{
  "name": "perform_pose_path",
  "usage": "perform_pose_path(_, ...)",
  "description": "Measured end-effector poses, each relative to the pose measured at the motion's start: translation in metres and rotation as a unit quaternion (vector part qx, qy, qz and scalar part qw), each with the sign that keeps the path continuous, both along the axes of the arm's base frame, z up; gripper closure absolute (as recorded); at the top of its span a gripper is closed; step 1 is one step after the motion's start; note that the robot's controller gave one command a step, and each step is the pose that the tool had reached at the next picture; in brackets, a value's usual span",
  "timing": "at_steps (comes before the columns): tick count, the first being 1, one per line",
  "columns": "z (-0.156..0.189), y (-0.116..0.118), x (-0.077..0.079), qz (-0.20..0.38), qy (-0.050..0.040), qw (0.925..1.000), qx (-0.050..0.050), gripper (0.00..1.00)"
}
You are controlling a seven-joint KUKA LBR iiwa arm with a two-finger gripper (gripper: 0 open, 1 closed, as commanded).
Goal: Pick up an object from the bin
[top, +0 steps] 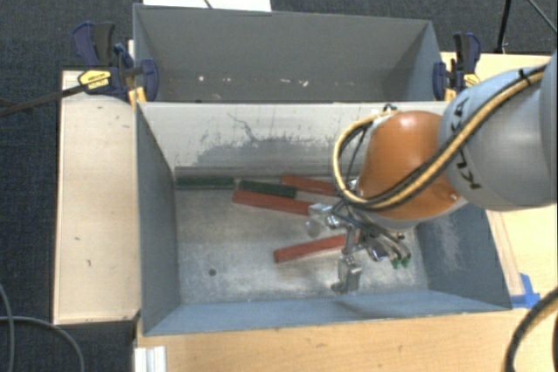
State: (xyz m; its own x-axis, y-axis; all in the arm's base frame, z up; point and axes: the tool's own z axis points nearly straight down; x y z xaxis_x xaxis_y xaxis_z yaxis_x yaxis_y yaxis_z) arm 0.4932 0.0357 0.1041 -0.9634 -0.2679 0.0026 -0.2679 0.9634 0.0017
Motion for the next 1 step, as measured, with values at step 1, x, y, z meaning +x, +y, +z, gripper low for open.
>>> perform_pose_path(1,-0.0346,0.0056,0.0138,-0.074,0.0015,0.9973,0.0,0.0)
